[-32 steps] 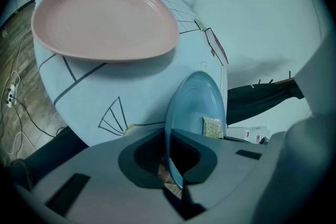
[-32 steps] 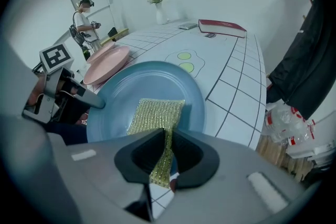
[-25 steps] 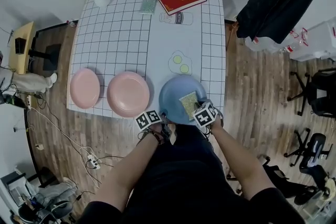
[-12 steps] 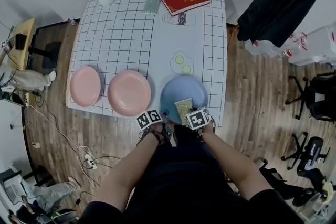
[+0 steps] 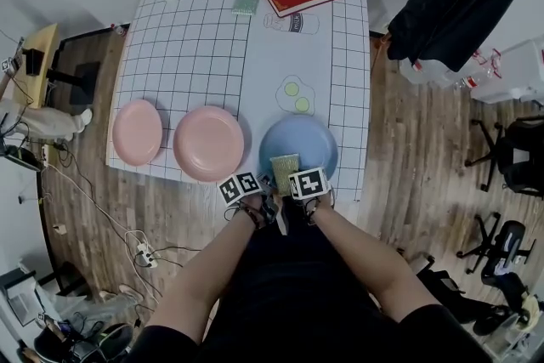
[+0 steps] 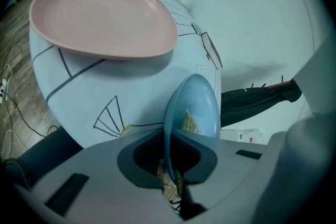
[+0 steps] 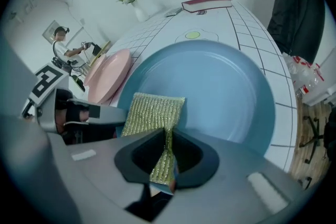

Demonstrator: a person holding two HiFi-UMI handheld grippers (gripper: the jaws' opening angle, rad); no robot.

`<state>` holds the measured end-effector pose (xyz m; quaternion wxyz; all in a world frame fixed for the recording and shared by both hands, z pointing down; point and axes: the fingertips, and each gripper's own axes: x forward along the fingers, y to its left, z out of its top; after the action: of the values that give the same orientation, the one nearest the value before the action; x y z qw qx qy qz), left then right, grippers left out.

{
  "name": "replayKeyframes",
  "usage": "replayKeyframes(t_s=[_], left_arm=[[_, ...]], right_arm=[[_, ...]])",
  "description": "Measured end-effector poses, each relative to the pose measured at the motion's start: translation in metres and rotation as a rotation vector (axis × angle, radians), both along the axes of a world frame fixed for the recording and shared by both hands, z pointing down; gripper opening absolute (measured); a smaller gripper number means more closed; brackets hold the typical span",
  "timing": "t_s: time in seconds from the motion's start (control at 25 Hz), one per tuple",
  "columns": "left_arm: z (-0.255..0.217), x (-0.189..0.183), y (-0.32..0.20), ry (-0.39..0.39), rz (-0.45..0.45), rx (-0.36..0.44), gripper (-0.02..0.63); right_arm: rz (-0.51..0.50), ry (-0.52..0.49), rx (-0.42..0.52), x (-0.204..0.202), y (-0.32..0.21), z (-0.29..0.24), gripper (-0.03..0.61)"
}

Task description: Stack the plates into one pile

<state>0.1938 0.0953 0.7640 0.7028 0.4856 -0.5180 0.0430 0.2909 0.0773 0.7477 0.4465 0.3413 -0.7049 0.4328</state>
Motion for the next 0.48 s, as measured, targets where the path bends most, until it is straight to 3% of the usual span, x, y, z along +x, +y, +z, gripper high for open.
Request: replayKeyframes(t_s=[0.24,0.48], left_arm=[[0.001,-0.003,0.0,-0.021,-0.008,0.006,0.012],[0.001,-0.003,0.0,-0.036,-0.009,0.008,0.012]], right_arm=[[0.064,-0.011,0.003,-0.003,0.002,0.001,0.055],[-0.052,-0.003,0.042,-0.012,0.002,0.0,0.055]])
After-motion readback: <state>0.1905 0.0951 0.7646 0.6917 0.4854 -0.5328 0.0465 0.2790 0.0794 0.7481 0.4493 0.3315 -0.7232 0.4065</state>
